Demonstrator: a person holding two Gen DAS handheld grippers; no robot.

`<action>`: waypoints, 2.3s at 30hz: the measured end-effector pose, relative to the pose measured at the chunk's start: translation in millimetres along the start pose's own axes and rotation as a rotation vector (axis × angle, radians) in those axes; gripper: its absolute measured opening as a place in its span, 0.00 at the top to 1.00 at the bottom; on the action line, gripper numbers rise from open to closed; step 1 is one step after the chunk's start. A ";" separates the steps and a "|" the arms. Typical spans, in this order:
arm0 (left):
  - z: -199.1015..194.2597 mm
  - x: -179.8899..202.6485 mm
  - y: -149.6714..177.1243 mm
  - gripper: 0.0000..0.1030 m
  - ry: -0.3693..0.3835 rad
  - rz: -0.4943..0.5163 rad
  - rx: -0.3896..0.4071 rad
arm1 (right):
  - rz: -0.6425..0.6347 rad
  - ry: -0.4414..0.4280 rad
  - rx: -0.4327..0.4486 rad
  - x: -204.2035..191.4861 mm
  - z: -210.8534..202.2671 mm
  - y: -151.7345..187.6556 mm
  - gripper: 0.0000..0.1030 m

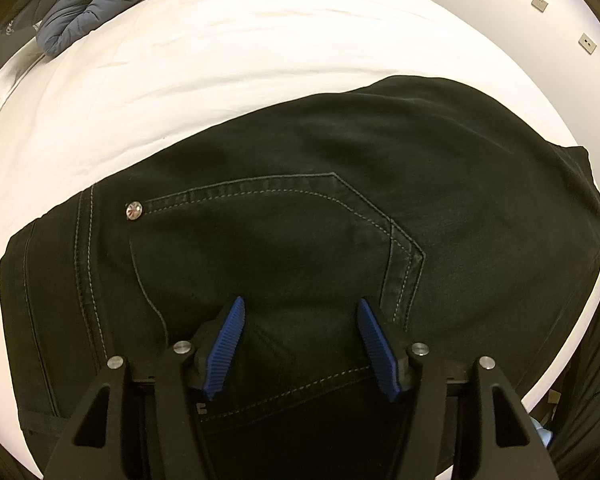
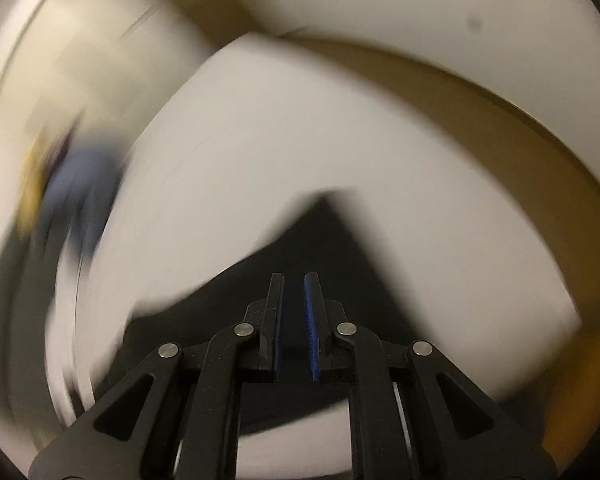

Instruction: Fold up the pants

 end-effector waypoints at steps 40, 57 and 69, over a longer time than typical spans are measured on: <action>-1.4 13.9 -2.9 0.32 -0.022 -0.016 0.025 | -0.506 0.228 -0.210 -3.3 164.5 12.4 0.90; -14.1 18.9 11.2 0.31 -0.067 -0.022 0.043 | 0.157 -0.084 -0.146 30.6 39.4 201.0 0.92; -30.2 34.6 37.6 0.21 -0.091 -0.013 0.080 | 0.313 -0.420 -0.184 -85.4 38.4 304.1 0.37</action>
Point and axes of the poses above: each gripper's, at about its wrist camera, not at the fingertips, and z roughly the way its jaws point, x to its right, y to its underside, the point moved 5 cm from there along z, roughly the way its jaws point, and after that the axes turned 11 degrees about -y, right-handed, at the moved point
